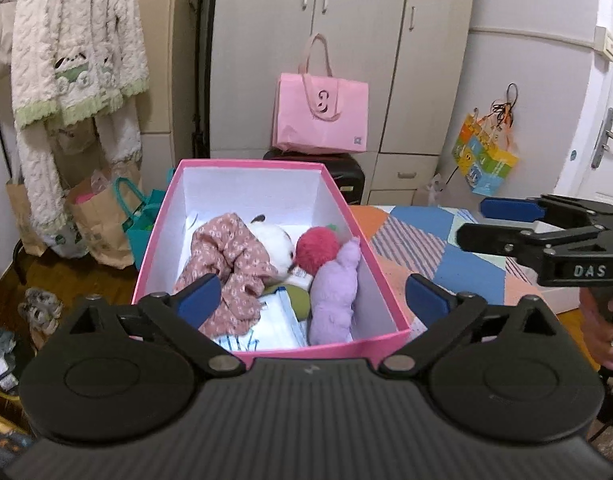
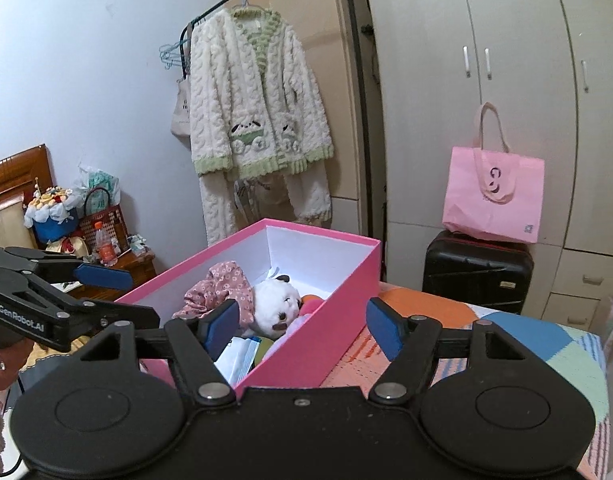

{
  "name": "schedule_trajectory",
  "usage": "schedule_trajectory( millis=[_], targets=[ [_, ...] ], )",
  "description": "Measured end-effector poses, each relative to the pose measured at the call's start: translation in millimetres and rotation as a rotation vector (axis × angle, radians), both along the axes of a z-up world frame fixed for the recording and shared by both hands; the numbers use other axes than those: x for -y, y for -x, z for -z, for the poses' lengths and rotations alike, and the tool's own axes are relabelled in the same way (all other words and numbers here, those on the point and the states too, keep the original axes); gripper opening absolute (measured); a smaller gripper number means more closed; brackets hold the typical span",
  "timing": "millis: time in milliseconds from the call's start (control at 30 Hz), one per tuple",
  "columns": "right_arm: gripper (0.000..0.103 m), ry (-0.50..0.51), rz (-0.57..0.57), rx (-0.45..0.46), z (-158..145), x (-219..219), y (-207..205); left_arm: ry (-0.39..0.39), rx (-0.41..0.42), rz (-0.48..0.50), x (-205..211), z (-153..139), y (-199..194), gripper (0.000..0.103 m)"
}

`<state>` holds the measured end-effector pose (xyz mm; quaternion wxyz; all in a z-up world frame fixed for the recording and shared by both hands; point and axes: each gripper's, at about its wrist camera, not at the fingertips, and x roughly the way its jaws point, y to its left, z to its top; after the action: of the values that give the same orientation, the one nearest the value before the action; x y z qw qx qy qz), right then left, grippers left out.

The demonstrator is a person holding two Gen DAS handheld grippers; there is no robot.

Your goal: Organize soft objects

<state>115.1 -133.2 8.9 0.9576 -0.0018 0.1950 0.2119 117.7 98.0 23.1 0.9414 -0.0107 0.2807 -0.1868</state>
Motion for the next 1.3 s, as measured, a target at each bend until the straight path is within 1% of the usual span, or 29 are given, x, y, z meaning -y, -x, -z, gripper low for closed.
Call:
schedule_trajectory(
  millis=[133,200,267,300,367,400,467,533,600,633,700,767,800,900,1000,1100,1200,1233,1300],
  targets=[
    [0.079,0.015,0.020,0.014,-2.7,4.9,14.0,-0.044,-0.054,-0.104,7.1,-3.5,5.5,0.101],
    [0.080,0.020,0.037,0.013,-3.4,7.8,18.3,-0.087,-0.044,-0.139,13.3,-4.7,12.8,0.102],
    [0.081,0.022,0.061,0.005,-3.5,11.0,21.5,-0.116,-0.029,-0.125,17.7,-6.8,20.3,0.102],
    [0.083,0.025,0.073,-0.005,-3.3,12.7,22.6,-0.126,-0.036,-0.100,20.4,-8.3,23.6,0.102],
    [0.091,0.034,0.100,-0.029,-2.2,15.7,23.7,-0.124,-0.061,-0.047,24.6,-11.3,26.2,0.102],
    [0.092,0.038,0.118,-0.039,-1.9,16.6,24.4,-0.114,-0.063,-0.032,25.2,-11.6,30.1,0.102],
    [0.098,0.041,0.177,-0.062,-1.5,18.1,26.6,-0.104,-0.063,-0.028,27.3,-11.8,37.8,0.102],
    [0.101,0.052,0.256,-0.092,-1.8,18.9,29.6,-0.110,-0.063,-0.022,30.8,-12.0,44.1,0.102],
    [0.101,0.078,0.320,-0.098,-3.8,18.2,36.3,-0.116,-0.038,-0.023,33.5,-13.3,51.1,0.102],
    [0.101,0.086,0.333,-0.095,-5.8,19.3,41.7,-0.119,-0.024,-0.027,35.4,-14.2,54.6,0.102],
    [0.101,0.074,0.323,-0.093,-10.4,23.7,51.5,-0.115,0.003,-0.038,37.1,-15.2,60.4,0.102],
    [0.101,0.037,0.284,-0.042,-15.5,28.7,66.9,-0.100,0.016,-0.045,37.4,-15.6,63.3,0.102],
    [0.101,0.034,0.270,-0.009,-18.1,30.3,76.5,-0.088,0.019,-0.046,36.7,-15.0,65.1,0.102],
    [0.101,0.017,0.297,0.058,-25.3,34.3,98.5,-0.068,0.014,-0.044,36.8,-14.6,67.3,0.102],
    [0.101,0.009,0.335,0.098,-32.0,36.2,112.7,-0.076,0.030,-0.059,37.9,-13.5,71.4,0.102],
    [0.101,0.024,0.382,0.085,-32.0,37.7,120.1,-0.083,0.058,-0.082,40.0,-11.6,76.0,0.102],
    [0.101,-0.019,0.413,0.006,-24.7,42.9,121.0,-0.076,0.073,-0.099,42.3,-8.9,80.9,0.102],
    [0.101,-0.021,0.415,-0.004,-21.9,42.4,122.0,-0.080,0.081,-0.103,43.6,-7.7,82.4,0.102],
    [0.101,0.010,0.440,-0.001,-16.4,36.6,124.3,-0.093,0.094,-0.113,46.7,-5.0,85.3,0.102]
  ],
)
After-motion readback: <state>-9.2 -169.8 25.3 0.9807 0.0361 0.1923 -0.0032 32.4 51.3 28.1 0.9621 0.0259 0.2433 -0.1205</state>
